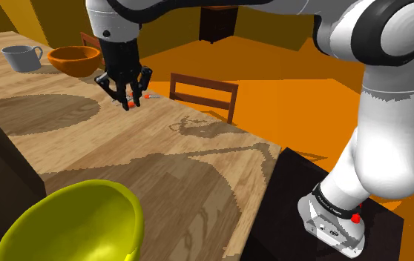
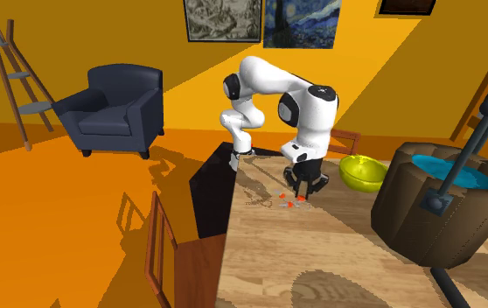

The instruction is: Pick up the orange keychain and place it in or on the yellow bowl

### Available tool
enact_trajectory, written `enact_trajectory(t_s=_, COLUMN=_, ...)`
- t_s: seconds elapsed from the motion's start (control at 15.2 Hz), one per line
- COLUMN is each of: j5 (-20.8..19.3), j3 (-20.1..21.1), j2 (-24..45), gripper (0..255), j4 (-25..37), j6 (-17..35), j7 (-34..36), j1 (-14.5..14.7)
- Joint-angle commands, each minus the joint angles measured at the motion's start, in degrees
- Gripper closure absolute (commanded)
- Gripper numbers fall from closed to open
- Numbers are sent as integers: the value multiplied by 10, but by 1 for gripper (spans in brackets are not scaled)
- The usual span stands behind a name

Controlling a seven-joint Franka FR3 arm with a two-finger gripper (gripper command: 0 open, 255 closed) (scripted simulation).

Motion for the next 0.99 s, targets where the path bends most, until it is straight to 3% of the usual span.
enact_trajectory(t_s=0.0, j5=0, j3=0, j2=1, gripper=255, j4=18, j6=-17, j7=0, j1=3)
enact_trajectory(t_s=0.66, j5=-10, j3=0, j2=27, gripper=255, j4=135, j6=-108, j7=-1, j1=24)
enact_trajectory(t_s=0.92, j5=-4, j3=15, j2=0, gripper=255, j4=93, j6=-95, j7=43, j1=47)
